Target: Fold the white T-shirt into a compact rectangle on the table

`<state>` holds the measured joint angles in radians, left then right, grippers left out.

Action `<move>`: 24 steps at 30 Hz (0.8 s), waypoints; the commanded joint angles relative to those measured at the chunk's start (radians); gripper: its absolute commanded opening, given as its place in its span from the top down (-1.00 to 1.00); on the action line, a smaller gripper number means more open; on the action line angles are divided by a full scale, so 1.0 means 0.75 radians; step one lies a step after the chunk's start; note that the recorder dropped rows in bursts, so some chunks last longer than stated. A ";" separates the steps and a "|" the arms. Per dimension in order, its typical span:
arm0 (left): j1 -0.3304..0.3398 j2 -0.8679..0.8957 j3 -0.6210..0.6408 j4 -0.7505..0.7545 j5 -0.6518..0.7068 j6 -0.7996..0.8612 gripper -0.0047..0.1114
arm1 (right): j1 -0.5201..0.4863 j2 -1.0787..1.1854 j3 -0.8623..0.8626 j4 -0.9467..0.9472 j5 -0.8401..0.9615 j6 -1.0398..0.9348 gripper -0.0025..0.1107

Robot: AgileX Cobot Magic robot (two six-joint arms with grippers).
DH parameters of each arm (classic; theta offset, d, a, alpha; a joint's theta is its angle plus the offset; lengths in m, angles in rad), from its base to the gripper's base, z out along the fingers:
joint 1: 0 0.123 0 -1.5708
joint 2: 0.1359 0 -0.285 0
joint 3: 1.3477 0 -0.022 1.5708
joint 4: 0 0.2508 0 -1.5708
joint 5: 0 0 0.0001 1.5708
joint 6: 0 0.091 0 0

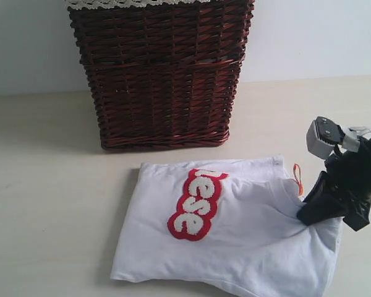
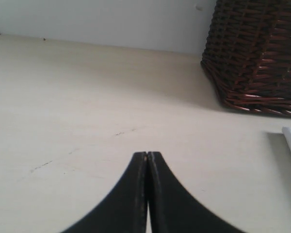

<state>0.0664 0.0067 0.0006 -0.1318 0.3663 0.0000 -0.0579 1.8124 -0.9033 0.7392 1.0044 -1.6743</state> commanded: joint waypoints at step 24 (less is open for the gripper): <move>-0.008 -0.009 -0.001 -0.003 -0.012 0.000 0.92 | -0.008 -0.057 0.000 -0.050 -0.023 0.113 0.96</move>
<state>0.0664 0.0067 0.0006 -0.1318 0.3663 0.0000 -0.0579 1.7820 -0.9033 0.7062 0.9777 -1.6036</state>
